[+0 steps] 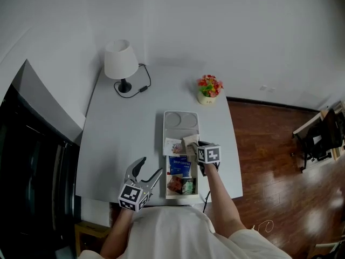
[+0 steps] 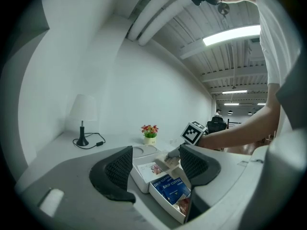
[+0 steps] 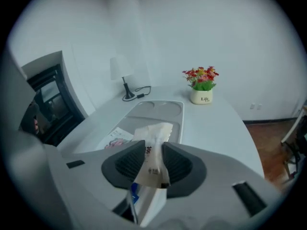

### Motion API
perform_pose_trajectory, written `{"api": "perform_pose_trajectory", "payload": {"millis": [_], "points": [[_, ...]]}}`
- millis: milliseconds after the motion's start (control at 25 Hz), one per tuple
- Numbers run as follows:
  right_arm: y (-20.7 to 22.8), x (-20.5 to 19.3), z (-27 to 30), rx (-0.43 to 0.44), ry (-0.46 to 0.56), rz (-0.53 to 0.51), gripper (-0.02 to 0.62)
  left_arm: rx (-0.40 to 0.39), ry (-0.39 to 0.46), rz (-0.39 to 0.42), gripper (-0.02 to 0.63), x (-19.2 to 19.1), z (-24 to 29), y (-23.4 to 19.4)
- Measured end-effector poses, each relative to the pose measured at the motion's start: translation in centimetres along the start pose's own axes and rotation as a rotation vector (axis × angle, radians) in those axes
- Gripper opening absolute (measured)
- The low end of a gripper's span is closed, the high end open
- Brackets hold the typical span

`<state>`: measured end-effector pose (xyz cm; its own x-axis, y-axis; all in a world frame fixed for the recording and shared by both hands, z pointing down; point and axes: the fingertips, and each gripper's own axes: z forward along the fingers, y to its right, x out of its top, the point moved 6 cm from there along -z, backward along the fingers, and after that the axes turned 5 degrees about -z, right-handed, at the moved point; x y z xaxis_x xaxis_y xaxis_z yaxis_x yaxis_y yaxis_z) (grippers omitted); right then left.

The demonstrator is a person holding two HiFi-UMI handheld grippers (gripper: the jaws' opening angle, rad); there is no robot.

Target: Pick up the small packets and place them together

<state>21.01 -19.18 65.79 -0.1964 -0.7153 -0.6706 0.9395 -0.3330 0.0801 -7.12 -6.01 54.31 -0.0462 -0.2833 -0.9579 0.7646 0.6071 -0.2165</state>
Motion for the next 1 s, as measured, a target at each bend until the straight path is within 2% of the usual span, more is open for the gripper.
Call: {"api": "perform_pose_trajectory", "payload": {"millis": [80,160,240,320,360,400,560,680,800,920,1000], "points": [[0.6,-0.3,0.5,-0.046,-0.025,0.018,0.154,0.011,0.005,-0.001,0.298,0.2,-0.3,-0.2],[1.0,-0.2,0.6,-0.074,-0.003,0.052,0.198,0.023,0.007,-0.003,0.298,0.2,-0.6,-0.6],[1.4,-0.2,0.4,-0.095,0.028,0.086,0.204,0.032,0.006,-0.006,0.298,0.1,-0.7,-0.8],[1.6,0.0,-0.3,-0.119,0.062,0.107,0.417,0.036,0.006,-0.009,0.298,0.1,-0.9,-0.9],[1.5,0.5,-1.1,-0.118,0.11,0.108,0.436,0.035,0.009,-0.013,0.298,0.1,-0.9,-0.9],[1.1,1.3,-2.3,-0.096,0.19,0.103,0.436,0.033,0.017,-0.019,0.298,0.3,-0.9,-1.0],[-2.5,6.5,-10.3,0.079,0.635,0.015,0.436,0.01,0.083,-0.023,0.294,2.5,-0.6,-1.3],[-5.1,9.0,-16.1,0.154,0.823,-0.125,0.431,-0.005,0.151,-0.003,0.293,5.2,-0.4,-1.5],[-7.2,10.1,-19.5,0.137,0.916,-0.3,0.392,-0.027,0.213,0.031,0.293,7.9,-0.1,-1.4],[-9.2,9.9,-20.2,0.087,0.902,-0.451,0.374,-0.053,0.237,0.081,0.293,9.6,0.4,-0.9],[-10.2,9.3,-20.0,0.114,0.892,-0.471,0.374,-0.071,0.231,0.108,0.293,10.0,1.0,-0.6]]}}
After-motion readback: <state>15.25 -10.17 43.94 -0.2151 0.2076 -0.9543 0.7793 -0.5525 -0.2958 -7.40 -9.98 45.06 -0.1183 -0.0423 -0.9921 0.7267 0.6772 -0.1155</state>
